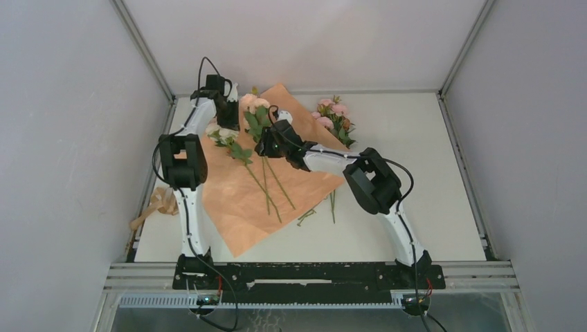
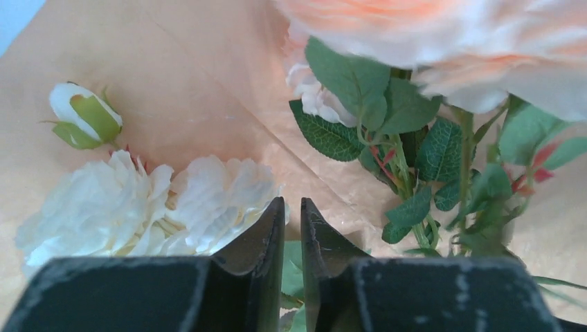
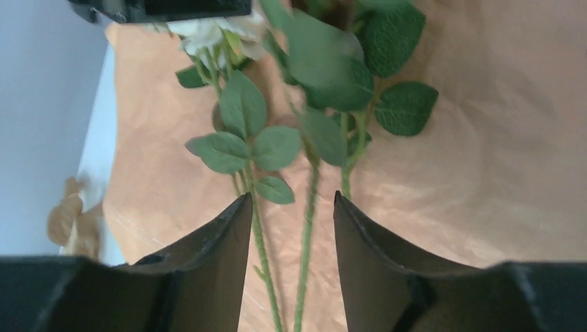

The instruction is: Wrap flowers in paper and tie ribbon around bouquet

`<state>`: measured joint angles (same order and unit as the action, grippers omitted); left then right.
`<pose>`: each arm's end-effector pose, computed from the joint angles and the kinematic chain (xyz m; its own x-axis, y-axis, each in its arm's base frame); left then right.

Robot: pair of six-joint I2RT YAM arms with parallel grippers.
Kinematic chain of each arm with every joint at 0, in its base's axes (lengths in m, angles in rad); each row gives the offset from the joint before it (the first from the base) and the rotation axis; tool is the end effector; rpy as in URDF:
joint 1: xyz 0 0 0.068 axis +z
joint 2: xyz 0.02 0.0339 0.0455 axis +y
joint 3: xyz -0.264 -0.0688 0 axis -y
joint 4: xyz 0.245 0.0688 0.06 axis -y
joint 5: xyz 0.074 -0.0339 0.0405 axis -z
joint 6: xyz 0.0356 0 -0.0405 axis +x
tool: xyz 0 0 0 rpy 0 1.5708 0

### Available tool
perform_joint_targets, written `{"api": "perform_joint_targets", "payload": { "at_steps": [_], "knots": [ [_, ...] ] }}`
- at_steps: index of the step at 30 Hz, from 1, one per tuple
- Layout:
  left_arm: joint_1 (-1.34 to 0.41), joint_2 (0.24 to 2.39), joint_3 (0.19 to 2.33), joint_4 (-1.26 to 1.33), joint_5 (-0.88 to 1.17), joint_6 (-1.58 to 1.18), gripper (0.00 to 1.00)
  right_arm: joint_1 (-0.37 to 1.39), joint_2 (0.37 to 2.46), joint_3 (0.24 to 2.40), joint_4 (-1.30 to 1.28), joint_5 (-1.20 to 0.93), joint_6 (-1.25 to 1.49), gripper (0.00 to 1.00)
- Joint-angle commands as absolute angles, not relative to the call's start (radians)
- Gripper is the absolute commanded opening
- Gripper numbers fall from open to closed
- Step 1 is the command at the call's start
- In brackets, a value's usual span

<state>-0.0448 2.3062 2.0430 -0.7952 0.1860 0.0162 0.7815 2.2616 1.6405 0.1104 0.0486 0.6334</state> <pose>0.5019 -0.0291 0.2085 -0.8684 0.0549 -0.4928 0.1487 0.9769 -0.1532 0.3689 0.3636 0.1696 -0.6783 0.1598 -0.7172 -0.3374 0.7993 0.4972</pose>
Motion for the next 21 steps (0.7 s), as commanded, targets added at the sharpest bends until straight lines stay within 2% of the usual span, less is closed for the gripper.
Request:
{"api": "perform_joint_targets", "payload": {
  "at_steps": [1, 6, 8, 12, 17, 21],
  "knots": [
    [-0.05, 2.293, 2.106, -0.803, 0.163, 0.011, 0.19, 0.779, 2.16, 1.747, -0.004, 0.011, 0.523, 0.6],
    [-0.049, 2.152, 1.961, -0.732, 0.128, 0.059, 0.22, 0.719, 1.958, 1.659, -0.265, 0.086, 0.292, 0.64],
    [-0.05, 2.089, 1.898, -0.704, 0.114, 0.085, 0.23, 0.646, 1.855, 1.551, -0.303, 0.106, 0.293, 0.62],
    [-0.05, 1.992, 1.778, -0.707, 0.09, 0.124, 0.28, 0.419, 1.717, 1.361, -0.286, 0.016, 0.389, 0.56],
    [-0.049, 1.863, 1.565, -0.684, 0.084, 0.181, 0.38, 0.239, 1.776, 1.347, -0.276, -0.133, 0.366, 0.56],
    [-0.05, 1.912, 1.535, -0.694, -0.041, 0.195, 0.39, 0.194, 1.882, 1.405, -0.29, -0.178, 0.346, 0.62]
  ]
}}
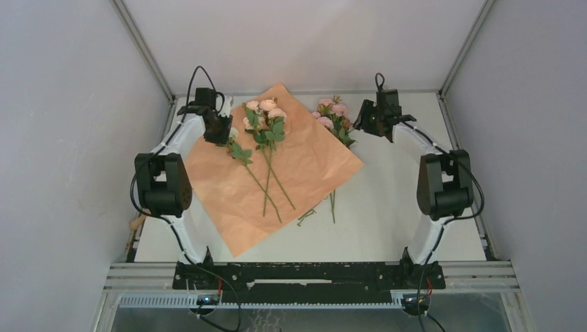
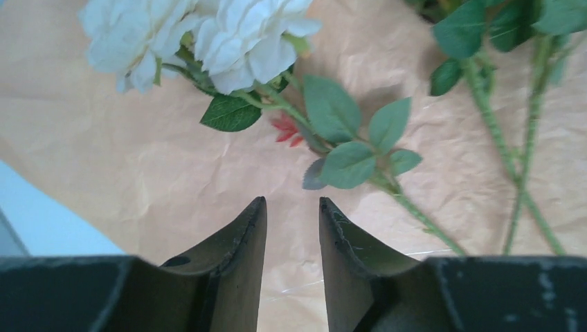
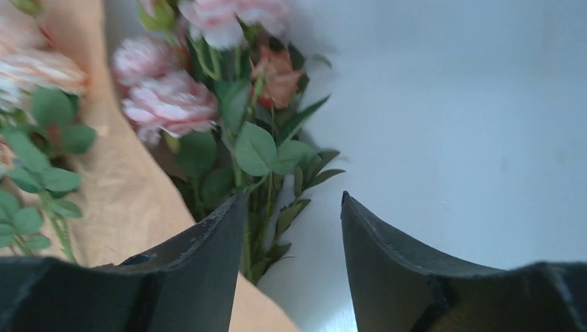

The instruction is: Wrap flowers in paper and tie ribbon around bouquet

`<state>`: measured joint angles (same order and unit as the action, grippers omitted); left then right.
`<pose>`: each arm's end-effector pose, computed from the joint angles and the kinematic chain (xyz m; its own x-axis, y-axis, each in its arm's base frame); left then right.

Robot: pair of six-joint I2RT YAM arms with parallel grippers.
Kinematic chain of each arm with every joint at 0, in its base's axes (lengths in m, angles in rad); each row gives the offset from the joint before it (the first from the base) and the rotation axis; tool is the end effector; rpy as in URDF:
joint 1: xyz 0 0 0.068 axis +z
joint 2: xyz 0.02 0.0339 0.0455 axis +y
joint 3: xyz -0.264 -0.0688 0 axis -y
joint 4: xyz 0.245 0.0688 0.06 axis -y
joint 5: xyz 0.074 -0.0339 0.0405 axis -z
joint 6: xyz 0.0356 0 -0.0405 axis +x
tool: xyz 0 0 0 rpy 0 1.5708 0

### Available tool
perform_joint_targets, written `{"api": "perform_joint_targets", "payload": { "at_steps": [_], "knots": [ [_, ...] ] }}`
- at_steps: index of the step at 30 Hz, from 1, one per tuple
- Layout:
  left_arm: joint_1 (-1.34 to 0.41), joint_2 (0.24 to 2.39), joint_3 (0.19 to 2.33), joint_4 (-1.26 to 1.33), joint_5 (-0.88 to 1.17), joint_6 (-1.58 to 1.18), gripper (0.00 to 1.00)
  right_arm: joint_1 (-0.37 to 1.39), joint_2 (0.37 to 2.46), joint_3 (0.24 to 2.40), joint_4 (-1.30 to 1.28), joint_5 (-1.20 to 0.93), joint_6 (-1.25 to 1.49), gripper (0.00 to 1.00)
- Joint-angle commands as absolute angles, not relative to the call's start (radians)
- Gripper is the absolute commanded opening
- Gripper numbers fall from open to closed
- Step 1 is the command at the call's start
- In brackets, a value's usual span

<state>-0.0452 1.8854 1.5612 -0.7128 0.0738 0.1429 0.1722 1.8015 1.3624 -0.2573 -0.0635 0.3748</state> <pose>0.4082 -0.0211 0.2491 -0.8395 0.1801 -0.5127 0.2042 0.9789 0.0096 0.4052 0.0728 0.2504 -0.6683 0.2546 -0.6990 0.0276 0.9474 0.3187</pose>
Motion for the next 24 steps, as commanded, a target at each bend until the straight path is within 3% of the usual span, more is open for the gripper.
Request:
{"api": "perform_joint_targets", "payload": {
  "at_steps": [1, 6, 11, 18, 24],
  "knots": [
    [-0.049, 1.942, 1.56, -0.715, -0.058, 0.197, 0.39, 0.192, 1.904, 1.415, -0.284, -0.186, 0.346, 0.63],
    [-0.074, 2.071, 1.685, -0.776, -0.109, 0.191, 0.41, 0.208, 2.044, 1.509, -0.325, -0.315, 0.354, 0.63],
    [-0.161, 2.163, 1.792, -0.86, -0.118, 0.223, 0.43, 0.217, 2.093, 1.483, -0.205, -0.448, 0.434, 0.7],
    [-0.244, 2.256, 1.927, -0.926, -0.102, 0.224, 0.44, 0.241, 2.121, 1.482, -0.168, -0.433, 0.499, 0.64],
    [-0.268, 2.294, 1.976, -0.952, -0.106, 0.218, 0.44, 0.28, 2.129, 1.475, -0.14, -0.471, 0.511, 0.66]
  ]
}}
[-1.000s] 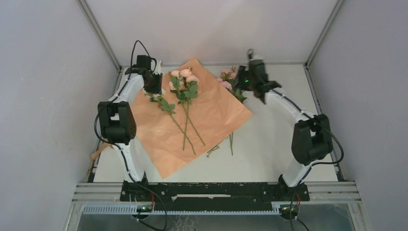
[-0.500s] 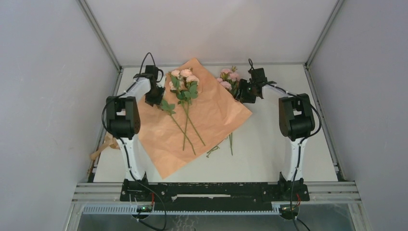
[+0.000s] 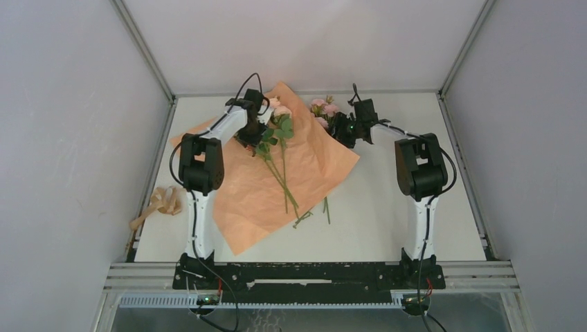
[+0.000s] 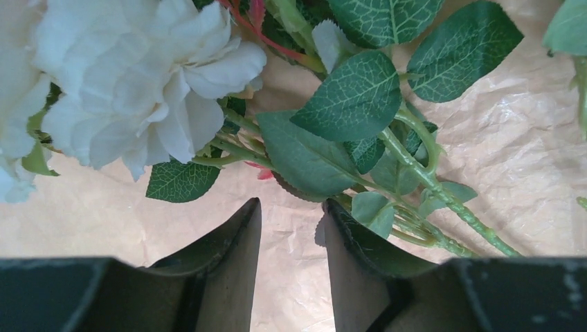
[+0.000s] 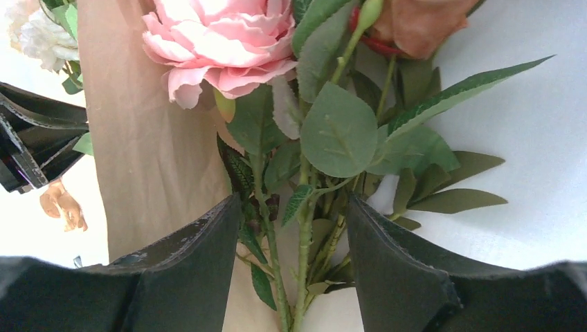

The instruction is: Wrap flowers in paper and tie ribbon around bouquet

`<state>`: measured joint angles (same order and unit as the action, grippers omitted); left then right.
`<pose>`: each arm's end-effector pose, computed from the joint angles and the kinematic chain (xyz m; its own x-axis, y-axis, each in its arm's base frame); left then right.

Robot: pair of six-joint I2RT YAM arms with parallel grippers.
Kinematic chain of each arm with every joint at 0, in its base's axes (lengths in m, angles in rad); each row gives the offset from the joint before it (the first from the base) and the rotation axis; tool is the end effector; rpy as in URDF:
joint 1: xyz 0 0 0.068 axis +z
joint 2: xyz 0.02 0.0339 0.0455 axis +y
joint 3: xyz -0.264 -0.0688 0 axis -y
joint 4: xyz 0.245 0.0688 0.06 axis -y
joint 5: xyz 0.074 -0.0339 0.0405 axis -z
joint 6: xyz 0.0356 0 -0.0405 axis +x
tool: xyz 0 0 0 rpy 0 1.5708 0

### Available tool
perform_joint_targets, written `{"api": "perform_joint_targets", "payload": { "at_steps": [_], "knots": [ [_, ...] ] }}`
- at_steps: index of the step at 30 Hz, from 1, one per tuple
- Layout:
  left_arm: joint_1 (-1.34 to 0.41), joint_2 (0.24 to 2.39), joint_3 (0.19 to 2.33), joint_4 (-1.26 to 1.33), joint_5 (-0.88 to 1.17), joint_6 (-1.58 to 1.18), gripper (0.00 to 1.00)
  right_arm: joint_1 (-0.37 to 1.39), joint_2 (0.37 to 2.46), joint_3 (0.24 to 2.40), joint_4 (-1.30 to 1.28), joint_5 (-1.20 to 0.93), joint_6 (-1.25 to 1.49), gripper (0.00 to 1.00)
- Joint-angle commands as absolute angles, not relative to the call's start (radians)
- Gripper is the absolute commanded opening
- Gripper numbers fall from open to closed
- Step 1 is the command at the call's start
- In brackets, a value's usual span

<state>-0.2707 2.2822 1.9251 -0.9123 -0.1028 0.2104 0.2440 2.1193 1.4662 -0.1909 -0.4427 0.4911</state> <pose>0.4590 -0.1236 0.1796 -0.8504 0.4516 -0.2698 0.4236 0.8920 0.1578 0.4420 0.1257 0.1582 -0.8727 0.2219 -0.4350 -0.0941 0.7977 0.5957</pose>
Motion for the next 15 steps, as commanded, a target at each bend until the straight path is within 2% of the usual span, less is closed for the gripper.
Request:
{"api": "perform_joint_targets", "payload": {
  "at_steps": [1, 4, 6, 11, 15],
  "knots": [
    [-0.271, 2.295, 1.976, -0.952, -0.107, 0.217, 0.44, 0.295, 2.132, 1.485, -0.16, -0.453, 0.498, 0.66],
    [-0.27, 2.296, 1.975, -0.952, -0.106, 0.217, 0.44, 0.33, 2.142, 1.499, -0.211, -0.363, 0.477, 0.66],
    [-0.271, 2.289, 1.975, -0.952, -0.118, 0.226, 0.44, 0.332, 2.144, 1.499, -0.232, -0.314, 0.48, 0.6],
    [-0.27, 2.209, 1.951, -0.959, -0.135, 0.256, 0.49, 0.307, 2.124, 1.509, -0.33, -0.184, 0.417, 0.27],
    [-0.271, 2.051, 1.826, -0.961, -0.077, 0.3, 0.53, 0.249, 2.064, 1.493, -0.417, -0.101, 0.341, 0.1]
  ]
}}
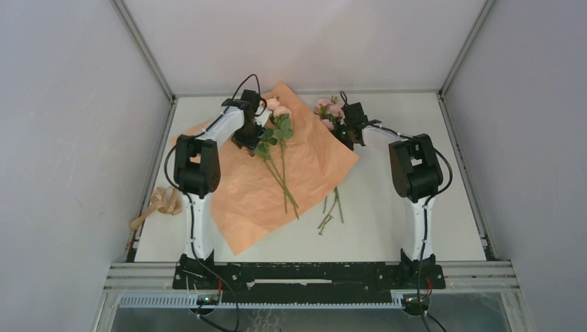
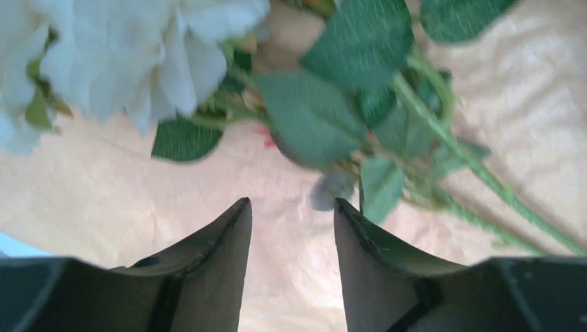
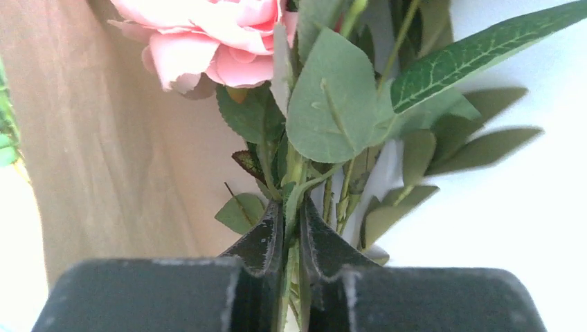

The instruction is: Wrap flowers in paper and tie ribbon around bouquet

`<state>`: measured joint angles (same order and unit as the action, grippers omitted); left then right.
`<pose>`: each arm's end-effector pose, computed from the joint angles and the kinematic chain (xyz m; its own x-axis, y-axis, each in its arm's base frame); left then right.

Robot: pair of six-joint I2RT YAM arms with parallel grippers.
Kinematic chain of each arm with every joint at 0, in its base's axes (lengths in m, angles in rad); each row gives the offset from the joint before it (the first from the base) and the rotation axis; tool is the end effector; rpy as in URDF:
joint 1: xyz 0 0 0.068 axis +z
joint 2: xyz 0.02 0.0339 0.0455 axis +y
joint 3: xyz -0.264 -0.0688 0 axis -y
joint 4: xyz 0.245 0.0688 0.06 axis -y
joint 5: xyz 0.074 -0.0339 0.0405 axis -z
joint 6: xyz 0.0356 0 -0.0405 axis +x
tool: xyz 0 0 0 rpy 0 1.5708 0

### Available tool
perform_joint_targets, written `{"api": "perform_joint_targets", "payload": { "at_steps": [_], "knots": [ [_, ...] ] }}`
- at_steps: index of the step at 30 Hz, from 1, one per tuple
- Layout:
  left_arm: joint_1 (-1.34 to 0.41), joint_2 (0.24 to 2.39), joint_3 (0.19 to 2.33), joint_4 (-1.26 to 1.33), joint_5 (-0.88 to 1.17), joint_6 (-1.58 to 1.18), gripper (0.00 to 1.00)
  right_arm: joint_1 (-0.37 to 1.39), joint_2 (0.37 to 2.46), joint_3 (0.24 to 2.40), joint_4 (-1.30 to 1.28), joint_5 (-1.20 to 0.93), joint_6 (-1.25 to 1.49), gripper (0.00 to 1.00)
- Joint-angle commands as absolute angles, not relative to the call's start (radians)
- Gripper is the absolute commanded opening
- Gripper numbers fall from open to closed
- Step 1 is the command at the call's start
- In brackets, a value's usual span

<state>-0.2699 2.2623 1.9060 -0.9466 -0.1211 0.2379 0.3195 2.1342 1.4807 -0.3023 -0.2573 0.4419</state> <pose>0.4520 -0.1206 0.1822 -0.8481 0.4774 -0.2298 0.4463 0.8775 0.1756 0.4287 0.1514 0.1468 -0.8905 0.1410 -0.4326 -0.0689 0.8980 0.4346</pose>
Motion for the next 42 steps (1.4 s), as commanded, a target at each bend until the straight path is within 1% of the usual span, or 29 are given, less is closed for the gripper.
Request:
{"api": "perform_joint_targets", "payload": {
  "at_steps": [1, 2, 4, 7, 10, 13, 17, 21, 22, 25, 26, 30, 34, 37, 39, 42],
  "knots": [
    [-0.271, 1.994, 1.775, -0.961, -0.036, 0.316, 0.55, 0.23, 2.042, 1.48, -0.434, -0.083, 0.322, 0.06],
    [-0.271, 1.937, 1.69, -0.955, 0.036, 0.332, 0.56, 0.207, 2.014, 1.462, -0.443, -0.068, 0.309, 0.01],
    [-0.274, 1.834, 1.575, -0.951, 0.108, 0.359, 0.59, 0.153, 1.951, 1.414, -0.443, -0.059, 0.29, 0.0],
    [-0.275, 1.723, 1.446, -0.953, 0.154, 0.382, 0.61, 0.071, 1.85, 1.349, -0.448, -0.047, 0.273, 0.0],
    [-0.275, 1.644, 1.369, -0.955, 0.164, 0.398, 0.63, 0.02, 1.731, 1.301, -0.468, -0.002, 0.25, 0.0],
    [-0.275, 1.602, 1.352, -0.97, 0.172, 0.404, 0.64, 0.009, 1.591, 1.255, -0.466, 0.054, 0.244, 0.0],
    [-0.275, 1.578, 1.378, -1.007, 0.24, 0.39, 0.65, -0.025, 1.458, 1.207, -0.469, 0.042, 0.26, 0.0],
    [-0.283, 1.554, 1.455, -1.094, 0.402, 0.385, 0.65, -0.023, 1.315, 1.132, -0.44, 0.016, 0.302, 0.0],
    [-0.298, 1.548, 1.483, -1.108, 0.476, 0.379, 0.66, -0.022, 1.277, 1.103, -0.417, -0.003, 0.318, 0.0],
    [-0.377, 1.549, 1.567, -1.078, 0.661, 0.302, 0.82, -0.006, 1.162, 1.015, -0.35, -0.039, 0.378, 0.0],
    [-0.421, 1.56, 1.594, -1.045, 0.694, 0.258, 0.87, -0.002, 1.128, 0.987, -0.329, -0.039, 0.4, 0.0],
    [-0.643, 1.672, 1.727, -0.886, 0.701, 0.137, 0.96, 0.089, 1.022, 0.903, -0.268, -0.034, 0.469, 0.0],
    [-0.813, 1.848, 1.879, -0.789, 0.598, 0.092, 0.97, 0.171, 0.974, 0.891, -0.293, 0.0, 0.494, 0.0],
    [-0.864, 1.945, 1.951, -0.74, 0.654, 0.026, 1.0, 0.19, 0.932, 0.867, -0.286, 0.0, 0.519, 0.0],
    [-0.876, 1.98, 1.941, -0.675, 0.718, -0.044, 1.0, 0.201, 0.912, 0.85, -0.276, 0.0, 0.534, 0.0],
    [-0.898, 1.993, 1.883, -0.558, 0.711, -0.096, 1.0, 0.219, 0.893, 0.837, -0.268, 0.0, 0.542, 0.0]
  ]
}}
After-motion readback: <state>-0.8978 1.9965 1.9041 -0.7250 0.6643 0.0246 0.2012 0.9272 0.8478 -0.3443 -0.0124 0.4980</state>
